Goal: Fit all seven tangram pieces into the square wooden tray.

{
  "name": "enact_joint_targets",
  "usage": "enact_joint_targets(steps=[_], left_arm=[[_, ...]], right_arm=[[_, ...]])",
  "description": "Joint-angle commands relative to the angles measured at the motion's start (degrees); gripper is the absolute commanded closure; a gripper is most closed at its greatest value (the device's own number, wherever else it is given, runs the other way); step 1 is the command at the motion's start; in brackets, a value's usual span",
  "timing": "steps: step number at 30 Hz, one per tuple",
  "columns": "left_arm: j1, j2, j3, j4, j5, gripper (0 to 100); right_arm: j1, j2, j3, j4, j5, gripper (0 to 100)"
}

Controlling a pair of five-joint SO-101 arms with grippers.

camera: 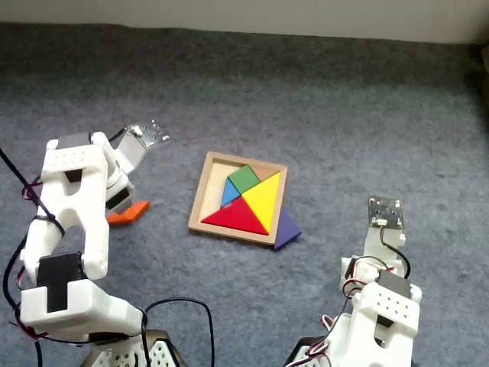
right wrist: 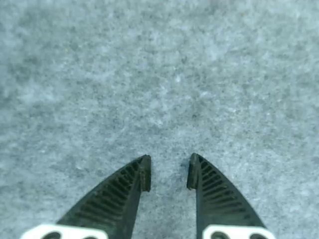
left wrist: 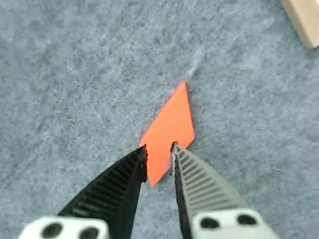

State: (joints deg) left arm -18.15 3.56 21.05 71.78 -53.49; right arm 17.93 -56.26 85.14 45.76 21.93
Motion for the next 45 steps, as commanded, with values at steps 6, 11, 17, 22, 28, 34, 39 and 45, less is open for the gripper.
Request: enact_joint_targets(steps=[6,11,17,22,28,34,39,45], left_arm=[[0.57,0.13,-6.81,5.19,4.04,76],[0.48,0.22,-4.44,2.81,3.87,74],[0.66,0.40,4.09,-7.12,3.25,75],[0.40,6.02,3.82,-8.18,1.93,75],[-0.40,18.33,-9.71,-3.08,2.02,81],[-0.31,27.03,-22.90,5.63,2.02,89],[-0.31,28.35,-27.56,8.09,6.68,96],[0.48,25.45,-33.01,15.03,10.11,99]], right_arm=[[1.71,0.31,-0.22,-0.84,-0.09,86.5],[1.71,0.31,-0.22,-0.84,-0.09,86.5],[1.71,0.31,-0.22,-0.84,-0.09,86.5],[1.71,0.31,-0.22,-0.84,-0.09,86.5],[1.71,0.31,-0.22,-0.84,-0.09,86.5],[1.71,0.31,-0.22,-0.84,-0.09,86.5],[1.71,0.31,-0.22,-0.84,-0.09,86.5],[1.71,0.31,-0.22,-0.84,-0.09,86.5]])
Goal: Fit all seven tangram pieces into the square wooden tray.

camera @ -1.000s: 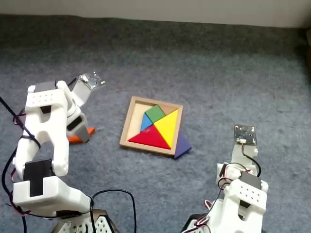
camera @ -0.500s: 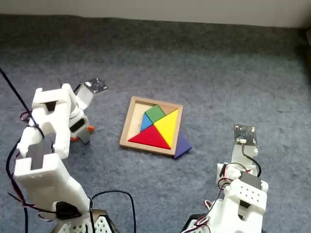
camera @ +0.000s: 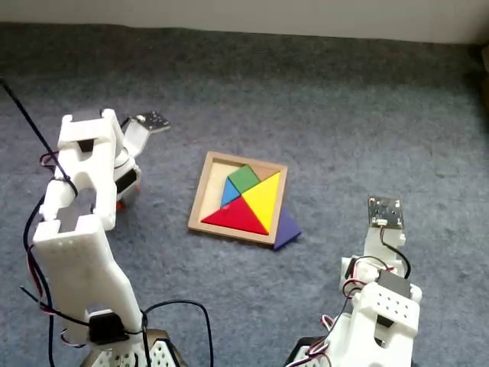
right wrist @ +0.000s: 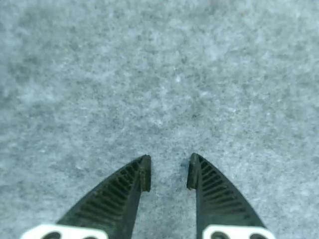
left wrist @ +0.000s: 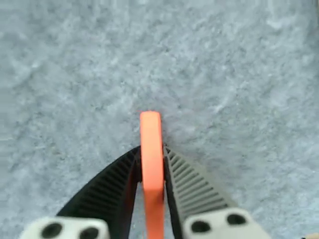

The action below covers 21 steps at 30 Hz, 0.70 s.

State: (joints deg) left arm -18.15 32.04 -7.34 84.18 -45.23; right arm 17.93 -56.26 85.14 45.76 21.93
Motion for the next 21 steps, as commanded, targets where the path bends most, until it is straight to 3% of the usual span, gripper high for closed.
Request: enact_joint_targets(steps=[1,6,21], left_arm=[[1.01,-4.09,-4.97,3.60,2.55,99],[5.05,-11.21,-4.70,6.59,8.88,99],[25.01,-18.15,-5.05,6.51,40.18,99]], right_arm=[[1.71,0.31,-0.22,-0.84,-0.09,86.5],[1.71,0.31,-0.22,-0.84,-0.09,86.5],[1.71,0.31,-0.22,-0.84,-0.09,86.5]])
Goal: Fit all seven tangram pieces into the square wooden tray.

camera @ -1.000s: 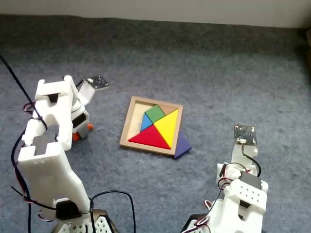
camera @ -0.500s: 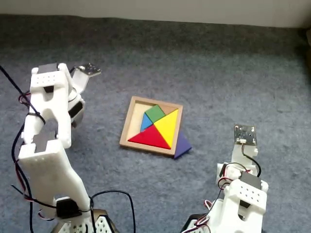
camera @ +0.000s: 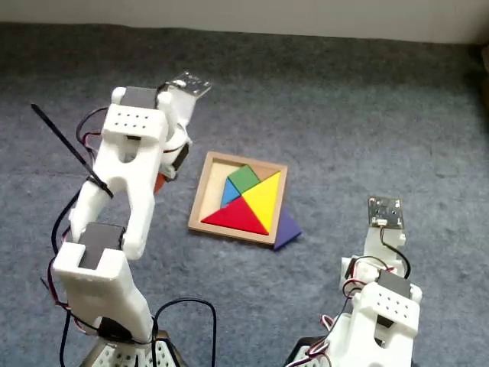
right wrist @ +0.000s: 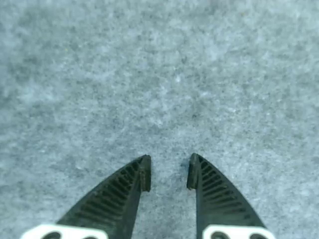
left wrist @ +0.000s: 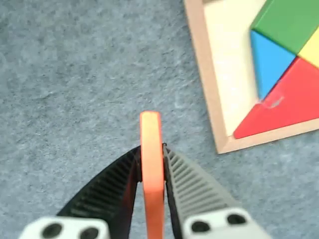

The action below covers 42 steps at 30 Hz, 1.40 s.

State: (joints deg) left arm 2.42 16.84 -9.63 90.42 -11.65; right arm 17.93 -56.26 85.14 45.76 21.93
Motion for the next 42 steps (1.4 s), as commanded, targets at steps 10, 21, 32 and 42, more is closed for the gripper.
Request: enact_joint_targets(steps=[10,21,32,42], left_arm=[[12.09,-2.59,1.98,-9.93,19.60,99],[15.08,-2.59,12.53,-21.10,20.48,99],[15.16,-2.59,17.45,-25.49,20.22,98],[14.64,-2.51,17.54,-25.93,20.40,83]], right_arm=[[1.71,0.31,-0.22,-0.84,-0.09,86.5],[1.71,0.31,-0.22,-0.84,-0.09,86.5],[1.71,0.31,-0.22,-0.84,-0.09,86.5],[1.71,0.31,-0.22,-0.84,-0.09,86.5]])
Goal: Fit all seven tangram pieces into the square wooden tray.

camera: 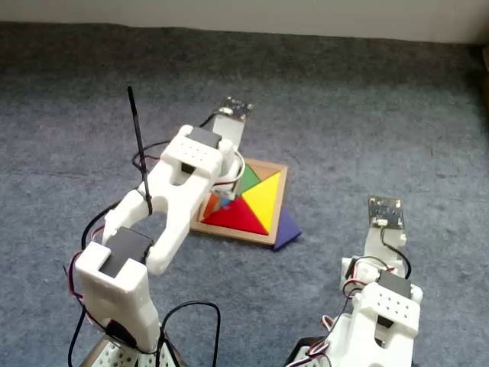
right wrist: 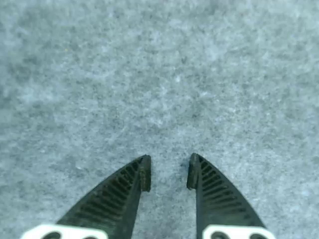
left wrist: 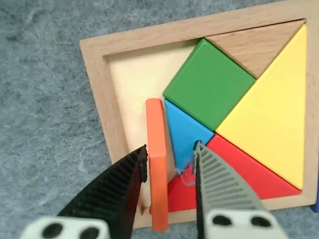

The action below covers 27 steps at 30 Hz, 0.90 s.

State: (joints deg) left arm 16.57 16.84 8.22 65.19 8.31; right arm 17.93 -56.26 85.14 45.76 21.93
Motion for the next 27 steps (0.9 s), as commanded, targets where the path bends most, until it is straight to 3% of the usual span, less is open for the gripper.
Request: enact_joint_targets(steps=[1,14,27], left_arm=[[0.22,-2.59,-0.31,-0.70,0.35,83],[-6.90,-2.68,-0.48,-0.53,0.26,84],[-9.36,-3.30,-0.84,-0.18,0.26,84]], right_arm=[[1.71,0.31,-0.22,-0.84,-0.09,86.5],[1.71,0.31,-0.22,-0.84,-0.09,86.5],[1.71,0.31,-0.22,-0.84,-0.09,86.5]])
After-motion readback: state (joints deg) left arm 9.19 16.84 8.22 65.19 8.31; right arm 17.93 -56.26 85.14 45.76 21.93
